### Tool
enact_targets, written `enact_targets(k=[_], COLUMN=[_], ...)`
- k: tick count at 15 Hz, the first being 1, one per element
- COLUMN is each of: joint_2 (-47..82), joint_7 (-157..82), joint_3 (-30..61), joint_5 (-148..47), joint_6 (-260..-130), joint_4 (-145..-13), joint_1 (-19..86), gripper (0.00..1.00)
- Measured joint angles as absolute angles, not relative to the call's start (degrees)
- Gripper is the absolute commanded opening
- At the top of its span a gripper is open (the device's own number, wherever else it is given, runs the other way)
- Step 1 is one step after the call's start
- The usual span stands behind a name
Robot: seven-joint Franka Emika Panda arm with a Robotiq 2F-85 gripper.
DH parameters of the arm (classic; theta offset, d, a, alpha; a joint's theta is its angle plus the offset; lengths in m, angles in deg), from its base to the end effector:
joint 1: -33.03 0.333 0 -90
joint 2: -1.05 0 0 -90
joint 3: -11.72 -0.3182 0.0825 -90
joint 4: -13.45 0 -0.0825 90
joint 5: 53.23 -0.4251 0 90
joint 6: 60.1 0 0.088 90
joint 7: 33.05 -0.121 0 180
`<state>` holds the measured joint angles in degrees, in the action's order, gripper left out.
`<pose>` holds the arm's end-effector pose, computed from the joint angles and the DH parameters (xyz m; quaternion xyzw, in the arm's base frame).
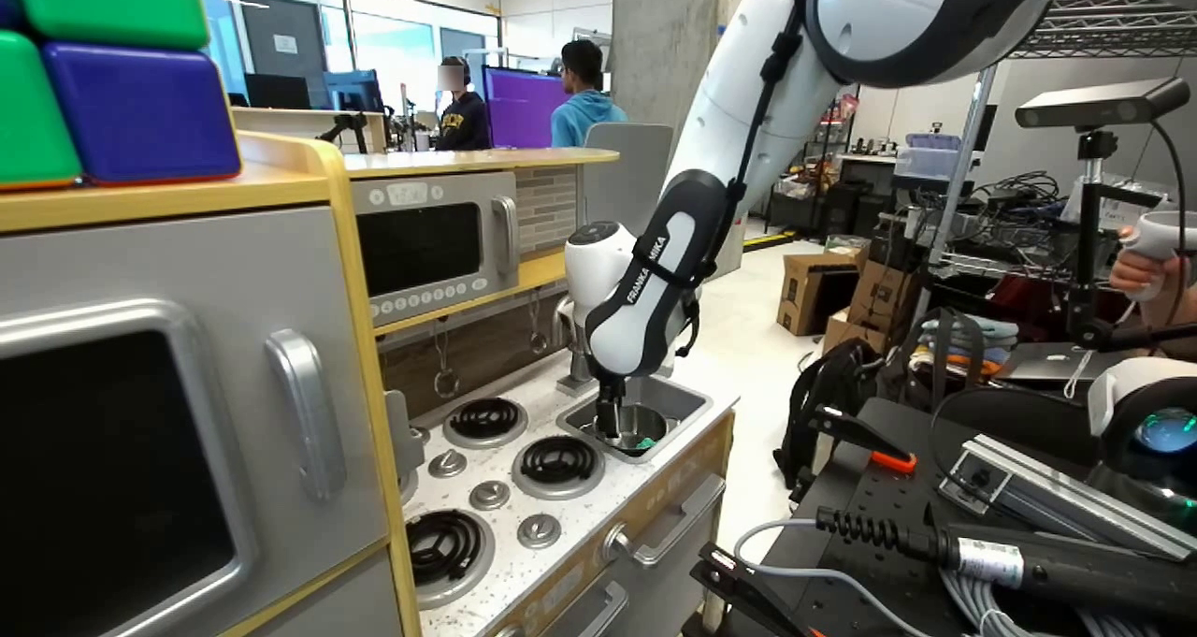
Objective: Put the green grapes inside the pot in the sink
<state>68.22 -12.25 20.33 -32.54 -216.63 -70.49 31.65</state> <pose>0.6957 -0.1010 -0.0600 0.9422 0.2985 0.0038 0.1519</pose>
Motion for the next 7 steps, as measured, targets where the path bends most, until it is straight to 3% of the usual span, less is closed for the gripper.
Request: enact_targets(k=[7], joint_2=[54.05], joint_7=[-4.11], joint_3=[15.06], joint_5=[-28.77], joint_6=[-228.73], joint_4=[-89.14], joint_1=[27.89], gripper=[1.0])
